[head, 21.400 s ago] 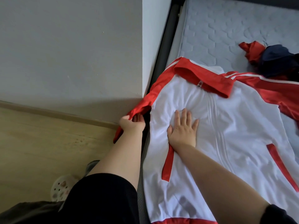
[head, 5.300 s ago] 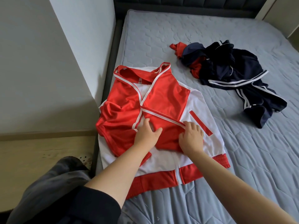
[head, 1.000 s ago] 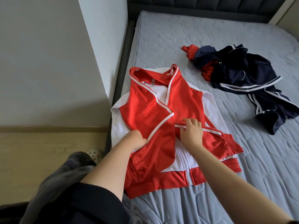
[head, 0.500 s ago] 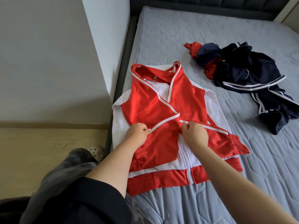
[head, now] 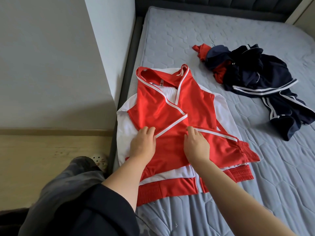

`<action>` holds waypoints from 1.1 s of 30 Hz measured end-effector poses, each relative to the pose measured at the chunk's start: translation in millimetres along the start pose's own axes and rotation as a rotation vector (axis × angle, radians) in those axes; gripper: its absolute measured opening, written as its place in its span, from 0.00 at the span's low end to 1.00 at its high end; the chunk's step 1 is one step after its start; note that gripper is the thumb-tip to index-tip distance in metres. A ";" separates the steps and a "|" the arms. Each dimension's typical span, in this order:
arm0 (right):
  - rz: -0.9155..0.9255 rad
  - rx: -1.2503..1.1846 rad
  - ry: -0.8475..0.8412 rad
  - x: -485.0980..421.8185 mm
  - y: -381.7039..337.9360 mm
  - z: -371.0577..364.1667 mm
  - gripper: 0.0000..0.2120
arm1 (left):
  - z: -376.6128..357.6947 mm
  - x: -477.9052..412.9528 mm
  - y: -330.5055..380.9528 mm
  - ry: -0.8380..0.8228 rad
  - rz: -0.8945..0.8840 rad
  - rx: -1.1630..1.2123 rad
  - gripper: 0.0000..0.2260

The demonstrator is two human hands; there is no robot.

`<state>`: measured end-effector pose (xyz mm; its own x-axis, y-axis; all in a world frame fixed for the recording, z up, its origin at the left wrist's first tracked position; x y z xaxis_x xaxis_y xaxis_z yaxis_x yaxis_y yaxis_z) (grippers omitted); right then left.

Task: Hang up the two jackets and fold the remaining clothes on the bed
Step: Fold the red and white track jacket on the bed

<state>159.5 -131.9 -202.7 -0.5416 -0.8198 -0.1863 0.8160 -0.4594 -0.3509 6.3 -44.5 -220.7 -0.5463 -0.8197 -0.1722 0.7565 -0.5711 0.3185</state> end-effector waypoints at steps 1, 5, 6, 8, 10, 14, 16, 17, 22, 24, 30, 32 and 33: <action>0.133 -0.007 0.097 1.7 -10.3 4.1 0.12 | -0.7 1.3 4.6 0.036 -0.099 -0.020 0.17; 0.137 0.162 -0.225 4.3 -6.5 -29.6 0.25 | -38.6 10.6 0.9 -0.325 -0.223 -0.212 0.25; 0.080 0.190 -0.333 6.4 3.5 -41.1 0.28 | -47.5 13.6 -3.8 -0.405 -0.206 -0.232 0.26; 0.060 0.229 -0.380 7.3 11.7 -51.1 0.30 | -53.1 15.9 -6.6 -0.435 -0.203 -0.206 0.25; 0.082 0.212 -0.295 2.4 2.4 -46.6 0.29 | -42.0 10.8 -5.5 -0.310 -0.183 -0.084 0.23; 0.142 0.157 -0.141 -19.4 -28.0 -37.0 0.27 | -3.0 -8.9 -27.0 0.126 0.279 0.333 0.13; 0.163 0.145 -0.145 -36.5 -44.2 -39.6 0.27 | 4.4 -16.9 -50.2 0.171 0.590 0.501 0.14; 0.169 0.136 -0.163 -46.1 -52.5 -43.1 0.27 | 5.9 -22.0 -61.9 0.166 0.720 0.585 0.14; 0.110 0.109 -0.317 -96.1 -76.2 -75.0 0.30 | -7.9 -60.6 -102.3 0.053 1.015 0.923 0.10; 0.095 0.129 -0.378 -107.1 -76.7 -89.3 0.31 | -15.5 -69.9 -107.9 0.055 1.075 1.114 0.05; 0.073 0.128 -0.339 -101.4 -71.5 -123.5 0.31 | -29.8 -88.3 -121.9 -0.011 1.117 1.145 0.13; 0.072 0.129 -0.299 -101.1 -70.2 -127.2 0.30 | -30.9 -90.6 -129.0 0.035 1.167 1.140 0.17; 0.071 0.127 -0.282 -101.6 -69.5 -128.3 0.30 | -31.6 -88.8 -132.2 0.064 1.212 1.167 0.18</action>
<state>131.9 27.1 -277.1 -0.4193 -0.9057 0.0617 0.8781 -0.4219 -0.2258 -33.9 102.4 -277.1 0.1466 -0.7485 0.6467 0.0325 0.6571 0.7531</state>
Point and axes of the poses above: each hand's wrist, its own x-axis away from the middle knuckle, its own z-axis out of the back of the hand, y = z × x, the point moved 6 cm from there along -x, towards the middle knuckle, and after that the axes turned 5 degrees about -x, right-handed, at the moved point
